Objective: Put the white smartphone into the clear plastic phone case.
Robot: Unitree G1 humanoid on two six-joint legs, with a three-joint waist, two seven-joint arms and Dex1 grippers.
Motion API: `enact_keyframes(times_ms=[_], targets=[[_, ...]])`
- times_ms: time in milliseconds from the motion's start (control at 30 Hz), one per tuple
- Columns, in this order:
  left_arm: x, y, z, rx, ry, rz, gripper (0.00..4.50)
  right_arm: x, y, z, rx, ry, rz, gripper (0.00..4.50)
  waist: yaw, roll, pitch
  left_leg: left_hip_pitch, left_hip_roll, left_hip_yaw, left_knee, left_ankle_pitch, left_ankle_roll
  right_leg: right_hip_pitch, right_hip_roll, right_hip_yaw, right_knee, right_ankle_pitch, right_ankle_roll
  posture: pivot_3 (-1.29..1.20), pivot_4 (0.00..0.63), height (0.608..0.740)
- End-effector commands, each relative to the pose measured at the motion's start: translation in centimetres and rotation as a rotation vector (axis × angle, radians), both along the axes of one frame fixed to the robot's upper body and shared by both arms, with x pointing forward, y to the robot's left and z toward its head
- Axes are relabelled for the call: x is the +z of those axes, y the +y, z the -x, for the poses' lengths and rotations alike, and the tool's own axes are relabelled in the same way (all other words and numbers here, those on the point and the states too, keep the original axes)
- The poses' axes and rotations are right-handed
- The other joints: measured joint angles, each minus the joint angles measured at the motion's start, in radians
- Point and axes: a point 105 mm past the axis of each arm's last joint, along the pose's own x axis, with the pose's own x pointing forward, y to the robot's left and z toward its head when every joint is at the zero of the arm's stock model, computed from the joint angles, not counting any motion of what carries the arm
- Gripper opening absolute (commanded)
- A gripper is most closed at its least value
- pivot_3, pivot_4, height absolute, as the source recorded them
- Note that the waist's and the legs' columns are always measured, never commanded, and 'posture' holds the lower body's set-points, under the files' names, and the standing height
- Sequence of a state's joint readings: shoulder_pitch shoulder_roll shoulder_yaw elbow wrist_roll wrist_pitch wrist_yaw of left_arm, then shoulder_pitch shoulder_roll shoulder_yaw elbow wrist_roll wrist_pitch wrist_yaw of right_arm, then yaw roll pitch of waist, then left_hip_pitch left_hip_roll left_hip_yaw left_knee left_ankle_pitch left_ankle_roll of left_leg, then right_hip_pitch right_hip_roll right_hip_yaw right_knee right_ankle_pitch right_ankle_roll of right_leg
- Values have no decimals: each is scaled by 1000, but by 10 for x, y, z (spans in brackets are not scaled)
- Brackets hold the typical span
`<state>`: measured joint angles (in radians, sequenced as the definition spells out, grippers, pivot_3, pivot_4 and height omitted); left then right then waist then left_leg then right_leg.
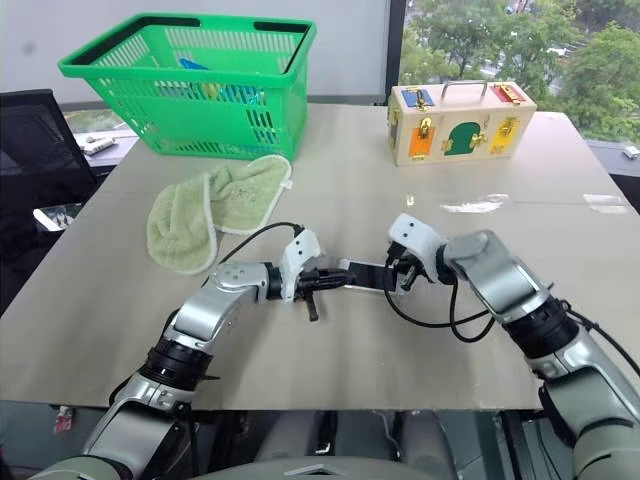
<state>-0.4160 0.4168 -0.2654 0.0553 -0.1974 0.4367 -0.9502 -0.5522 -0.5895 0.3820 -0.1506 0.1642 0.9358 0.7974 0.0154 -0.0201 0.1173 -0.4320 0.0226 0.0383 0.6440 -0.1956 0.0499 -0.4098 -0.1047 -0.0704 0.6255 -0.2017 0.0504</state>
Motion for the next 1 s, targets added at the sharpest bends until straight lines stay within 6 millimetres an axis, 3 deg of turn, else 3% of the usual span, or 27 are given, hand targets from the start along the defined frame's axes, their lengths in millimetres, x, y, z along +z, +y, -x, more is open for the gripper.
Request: enact_keyframes(times_ms=[33,100,200,400,633,867,1000], targets=[[-4,0,2,0,9,-8,54,4,8,20,42,56,-139,0,-1,5,4,0,0,1,-1,0,0,-1,0,1,0,0,0,0,150,740],[-4,0,2,-2,10,-9,54,19,11,28,58,46,-220,0,-2,7,10,-1,0,2,-2,0,0,-3,1,1,0,0,0,0,150,740],[-4,0,3,-7,8,-11,54,22,10,39,82,62,-233,0,-1,11,19,-2,0,3,-4,1,2,-4,4,1,0,0,0,0,150,740],[-3,0,2,-10,3,-16,54,-9,-13,38,21,109,-21,0,-1,12,24,-2,-1,4,-4,0,0,-4,3,1,-1,0,0,0,150,740],[-2,1,3,-5,2,-18,54,-26,-19,30,-57,224,21,0,-2,12,25,-1,-1,3,-4,0,0,-4,3,1,-1,0,0,0,150,740],[-3,1,2,-1,4,-17,54,-51,-8,38,35,310,111,0,-3,9,22,0,0,3,-4,0,0,-4,2,1,-1,0,0,0,150,740],[-4,1,3,-1,4,-12,54,-53,4,42,95,295,107,0,-9,2,16,2,0,3,-4,0,0,-4,-1,0,-1,0,0,0,150,740]])
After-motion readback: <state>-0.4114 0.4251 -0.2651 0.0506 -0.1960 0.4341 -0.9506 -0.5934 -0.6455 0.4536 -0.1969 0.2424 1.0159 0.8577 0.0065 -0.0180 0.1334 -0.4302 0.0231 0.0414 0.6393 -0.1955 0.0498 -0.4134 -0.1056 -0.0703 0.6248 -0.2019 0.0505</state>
